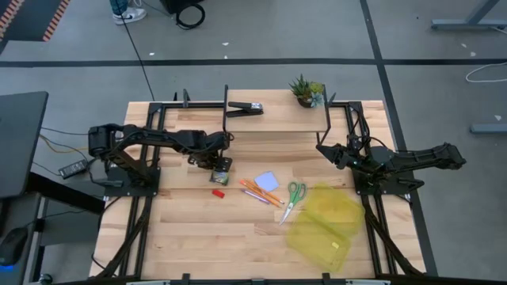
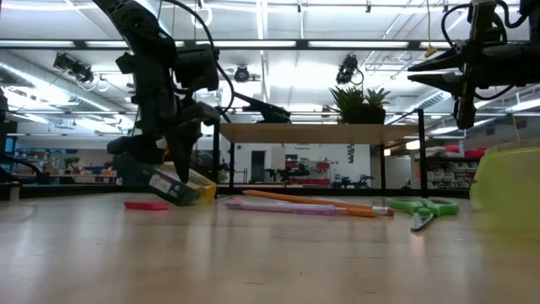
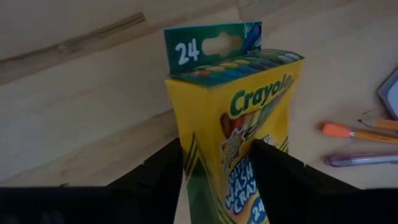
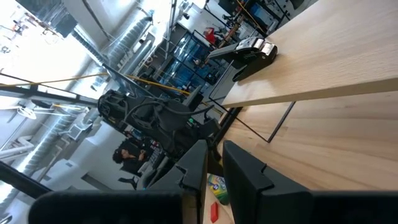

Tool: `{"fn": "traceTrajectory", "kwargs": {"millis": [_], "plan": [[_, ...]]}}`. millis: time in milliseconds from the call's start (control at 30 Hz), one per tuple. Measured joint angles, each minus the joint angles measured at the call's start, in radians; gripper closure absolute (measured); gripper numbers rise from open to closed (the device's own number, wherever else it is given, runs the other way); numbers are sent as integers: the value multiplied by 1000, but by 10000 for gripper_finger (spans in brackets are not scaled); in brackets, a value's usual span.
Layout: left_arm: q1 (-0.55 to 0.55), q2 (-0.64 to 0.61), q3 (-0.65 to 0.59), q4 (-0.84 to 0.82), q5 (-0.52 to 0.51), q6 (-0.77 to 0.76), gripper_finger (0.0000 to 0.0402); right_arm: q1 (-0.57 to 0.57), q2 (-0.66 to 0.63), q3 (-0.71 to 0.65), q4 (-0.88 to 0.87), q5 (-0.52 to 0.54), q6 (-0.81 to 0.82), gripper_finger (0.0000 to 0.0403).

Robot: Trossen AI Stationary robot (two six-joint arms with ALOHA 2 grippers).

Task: Pack school essentials
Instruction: Put the yellow crayon box into the yellow supply box

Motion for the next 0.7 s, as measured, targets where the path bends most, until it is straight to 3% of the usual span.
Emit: {"fn": "traceTrajectory", "kwargs": {"millis": [700], "plan": [[0, -73, -1, 103, -10, 121, 284, 0, 0, 0, 0, 0, 9, 346]]}}
